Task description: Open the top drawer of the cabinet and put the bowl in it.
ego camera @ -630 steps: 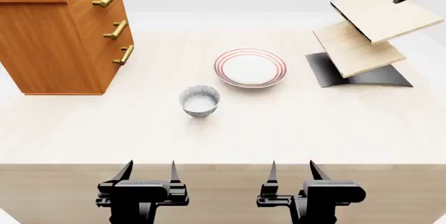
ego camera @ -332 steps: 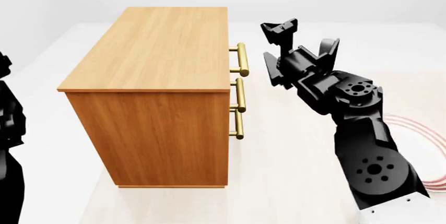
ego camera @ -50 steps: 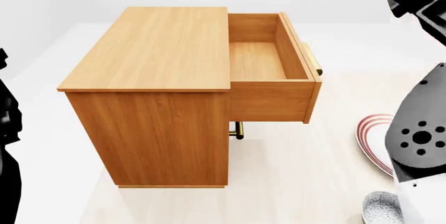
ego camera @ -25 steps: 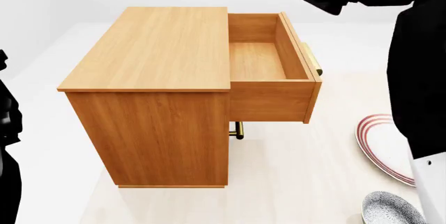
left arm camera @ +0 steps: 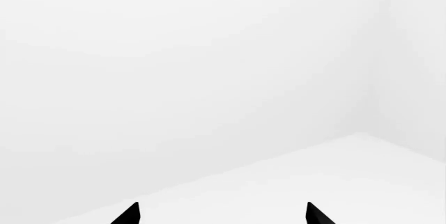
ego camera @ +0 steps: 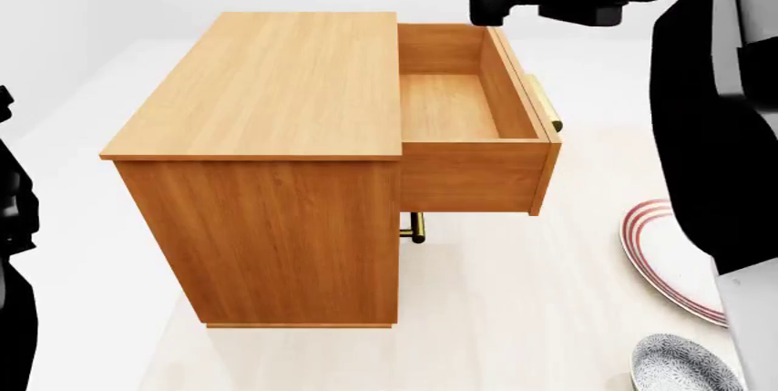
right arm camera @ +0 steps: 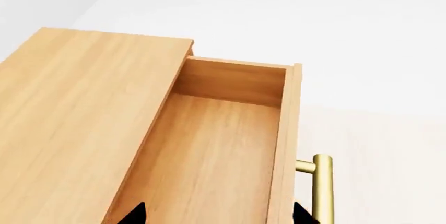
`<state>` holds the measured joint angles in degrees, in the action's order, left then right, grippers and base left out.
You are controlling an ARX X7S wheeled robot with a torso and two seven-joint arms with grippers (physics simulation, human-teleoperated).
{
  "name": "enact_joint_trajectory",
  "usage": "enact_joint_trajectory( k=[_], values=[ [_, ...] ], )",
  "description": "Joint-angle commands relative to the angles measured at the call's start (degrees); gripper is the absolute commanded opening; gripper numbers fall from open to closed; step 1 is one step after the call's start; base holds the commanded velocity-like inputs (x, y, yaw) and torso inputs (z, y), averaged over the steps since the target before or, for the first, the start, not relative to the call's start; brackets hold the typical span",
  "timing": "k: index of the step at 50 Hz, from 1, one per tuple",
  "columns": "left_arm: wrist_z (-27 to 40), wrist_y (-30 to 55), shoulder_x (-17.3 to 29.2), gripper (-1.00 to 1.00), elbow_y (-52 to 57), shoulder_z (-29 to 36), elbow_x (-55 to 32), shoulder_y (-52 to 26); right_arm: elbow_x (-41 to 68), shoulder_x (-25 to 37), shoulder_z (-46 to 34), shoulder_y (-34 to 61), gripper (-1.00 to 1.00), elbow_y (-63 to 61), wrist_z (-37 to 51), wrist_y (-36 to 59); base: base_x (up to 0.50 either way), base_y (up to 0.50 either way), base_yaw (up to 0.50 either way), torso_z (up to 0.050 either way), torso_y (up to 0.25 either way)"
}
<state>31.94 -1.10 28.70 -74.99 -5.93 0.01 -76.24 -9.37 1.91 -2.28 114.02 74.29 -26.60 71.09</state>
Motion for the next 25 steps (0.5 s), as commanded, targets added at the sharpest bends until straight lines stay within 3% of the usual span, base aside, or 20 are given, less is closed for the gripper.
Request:
enact_joint_trajectory(
  k=[1, 11, 25],
  values=[
    [-0.06, -0.26, -0.01, 1.00, 0.00, 0.08, 0.00, 0.10, 3.22, -0.33, -7.67, -0.84, 1.00, 0.63, 0.25, 0.19, 0.00, 0.00, 0.00, 0.000, 0.000],
    [-0.10, -0.33, -0.03, 1.00, 0.00, 0.07, -0.04, 0.23, 4.99, 0.52, -14.78, -4.76, 1.00, 0.64, -2.10, -0.87, 0.00, 0.00, 0.00, 0.000, 0.000],
    [-0.03, -0.23, -0.04, 1.00, 0.00, 0.01, -0.10, 0.08, 8.26, 1.99, -16.87, -7.09, 1.00, 0.66, -0.41, -0.28, 0.00, 0.00, 0.00, 0.000, 0.000]
  ],
)
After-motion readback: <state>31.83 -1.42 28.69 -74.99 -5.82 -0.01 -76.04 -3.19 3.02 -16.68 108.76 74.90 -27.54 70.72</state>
